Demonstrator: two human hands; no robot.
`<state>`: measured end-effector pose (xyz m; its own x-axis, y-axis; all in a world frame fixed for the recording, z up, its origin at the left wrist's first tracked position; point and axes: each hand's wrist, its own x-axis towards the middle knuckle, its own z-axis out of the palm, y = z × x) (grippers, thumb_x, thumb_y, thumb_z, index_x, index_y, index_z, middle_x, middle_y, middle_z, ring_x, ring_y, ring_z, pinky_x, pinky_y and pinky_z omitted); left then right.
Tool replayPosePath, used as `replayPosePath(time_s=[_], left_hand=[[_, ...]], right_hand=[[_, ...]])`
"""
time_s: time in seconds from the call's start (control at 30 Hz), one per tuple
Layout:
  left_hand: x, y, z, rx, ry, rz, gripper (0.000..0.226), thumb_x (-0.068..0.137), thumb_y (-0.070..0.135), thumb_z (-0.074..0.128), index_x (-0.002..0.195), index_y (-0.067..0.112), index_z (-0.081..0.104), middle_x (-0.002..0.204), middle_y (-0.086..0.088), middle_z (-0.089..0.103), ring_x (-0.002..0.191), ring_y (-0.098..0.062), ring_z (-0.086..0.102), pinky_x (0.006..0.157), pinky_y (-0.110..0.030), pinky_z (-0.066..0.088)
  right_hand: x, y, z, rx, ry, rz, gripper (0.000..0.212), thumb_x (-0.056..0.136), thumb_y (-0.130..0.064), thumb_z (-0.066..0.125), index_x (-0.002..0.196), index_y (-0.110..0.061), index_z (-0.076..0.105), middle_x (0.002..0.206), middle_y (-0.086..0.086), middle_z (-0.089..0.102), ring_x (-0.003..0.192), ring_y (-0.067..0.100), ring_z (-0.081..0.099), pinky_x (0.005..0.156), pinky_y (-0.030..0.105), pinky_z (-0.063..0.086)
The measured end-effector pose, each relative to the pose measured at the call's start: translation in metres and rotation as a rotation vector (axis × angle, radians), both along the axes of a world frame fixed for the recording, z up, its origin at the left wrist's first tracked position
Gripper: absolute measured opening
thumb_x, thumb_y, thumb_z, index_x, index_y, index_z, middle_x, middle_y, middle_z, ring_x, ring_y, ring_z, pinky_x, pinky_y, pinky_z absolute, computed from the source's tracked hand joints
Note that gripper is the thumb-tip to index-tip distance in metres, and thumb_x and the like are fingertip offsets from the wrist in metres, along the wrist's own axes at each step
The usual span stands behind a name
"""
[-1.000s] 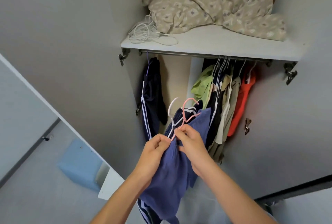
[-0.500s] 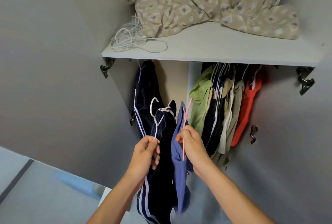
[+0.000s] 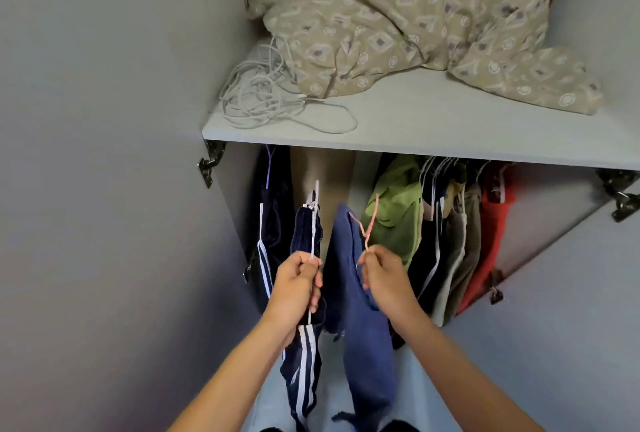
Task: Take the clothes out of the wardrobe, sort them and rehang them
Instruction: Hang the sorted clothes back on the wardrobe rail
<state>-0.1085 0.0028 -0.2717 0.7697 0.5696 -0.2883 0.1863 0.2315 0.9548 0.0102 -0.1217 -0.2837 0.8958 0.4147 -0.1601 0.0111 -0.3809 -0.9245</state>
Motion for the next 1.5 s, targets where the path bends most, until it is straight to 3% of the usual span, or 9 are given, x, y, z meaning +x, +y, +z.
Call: replayPosePath(time_s=[0.17,0.43,0.57,0.67,0.83,0.97,1.2,1.3,1.5], left_hand=[[0.015,0.028,-0.004,0.012,0.012,0.029,0.020,0.109,0.004,0.040,0.103,0.006,0.059,0.064,0.002,0.052,0.045,-0.011,0.033,0.040,-0.024,0.027],[0.047,0.059,-0.033,0.203,0.018,0.098,0.019,0.110,0.006,0.042,0.101,0.005,0.058,0.059,0.003,0.054,0.039,-0.013,0.034,0.038,-0.023,0.025],[0.066,0.070,-0.046,0.380,0.024,0.165,0.019,0.108,0.010,0.047,0.095,0.009,0.061,0.059,0.002,0.057,0.038,-0.011,0.037,0.039,-0.022,0.031],[0.079,0.077,-0.056,0.499,0.030,0.182,0.020,0.107,0.013,0.050,0.092,0.010,0.063,0.059,0.003,0.061,0.039,-0.012,0.041,0.042,-0.024,0.036],[0.106,0.098,-0.072,0.590,0.039,0.229,0.022,0.107,0.016,0.052,0.092,0.015,0.069,0.063,0.003,0.066,0.042,-0.001,0.047,0.052,-0.029,0.038],[0.128,0.116,-0.076,0.611,0.054,0.266,0.022,0.105,0.016,0.055,0.089,0.017,0.068,0.062,0.003,0.068,0.041,-0.001,0.048,0.055,-0.031,0.039],[0.174,0.145,-0.054,0.669,0.130,0.278,0.027,0.105,0.017,0.055,0.080,0.016,0.064,0.065,-0.001,0.069,0.042,-0.015,0.050,0.051,-0.027,0.042],[0.190,0.156,-0.052,0.675,0.164,0.277,0.030,0.105,0.016,0.055,0.077,0.013,0.064,0.067,-0.006,0.067,0.043,-0.017,0.051,0.049,-0.027,0.041],[0.203,0.184,-0.053,0.620,0.257,0.282,0.029,0.102,0.013,0.053,0.076,0.011,0.067,0.077,-0.013,0.073,0.049,-0.023,0.051,0.052,-0.029,0.042]], right_hand=[[0.013,0.022,-0.010,0.009,-0.053,-0.041,0.029,0.103,-0.009,0.047,0.082,-0.015,0.066,0.050,-0.015,0.055,0.046,0.003,0.049,0.057,0.026,0.036],[0.050,0.051,-0.030,0.039,-0.139,0.071,0.024,0.100,-0.006,0.052,0.091,-0.013,0.073,0.053,-0.026,0.057,0.054,-0.004,0.053,0.064,0.023,0.037],[0.076,0.062,-0.043,0.078,-0.269,0.140,0.027,0.100,-0.006,0.051,0.093,-0.017,0.074,0.070,-0.018,0.063,0.071,0.002,0.058,0.072,0.028,0.043],[0.093,0.071,-0.049,0.117,-0.336,0.170,0.026,0.103,-0.010,0.050,0.095,-0.016,0.073,0.071,-0.019,0.059,0.071,0.001,0.055,0.072,0.028,0.041],[0.113,0.095,-0.058,0.151,-0.379,0.195,0.026,0.104,-0.021,0.049,0.091,-0.030,0.069,0.088,-0.009,0.072,0.089,0.020,0.067,0.086,0.041,0.053],[0.128,0.116,-0.052,0.143,-0.394,0.204,0.029,0.106,-0.025,0.045,0.097,-0.019,0.072,0.098,0.004,0.075,0.095,0.025,0.068,0.088,0.043,0.054],[0.153,0.155,-0.032,0.110,-0.390,0.228,0.036,0.111,-0.035,0.039,0.110,-0.014,0.069,0.095,0.003,0.068,0.082,0.020,0.063,0.068,0.035,0.047],[0.164,0.172,-0.033,0.100,-0.344,0.222,0.038,0.110,-0.039,0.038,0.112,-0.013,0.066,0.100,0.011,0.069,0.093,0.031,0.067,0.079,0.042,0.054],[0.183,0.198,-0.042,0.030,-0.234,0.216,0.039,0.111,-0.040,0.037,0.118,-0.013,0.065,0.109,0.012,0.066,0.096,0.030,0.065,0.074,0.035,0.047]])
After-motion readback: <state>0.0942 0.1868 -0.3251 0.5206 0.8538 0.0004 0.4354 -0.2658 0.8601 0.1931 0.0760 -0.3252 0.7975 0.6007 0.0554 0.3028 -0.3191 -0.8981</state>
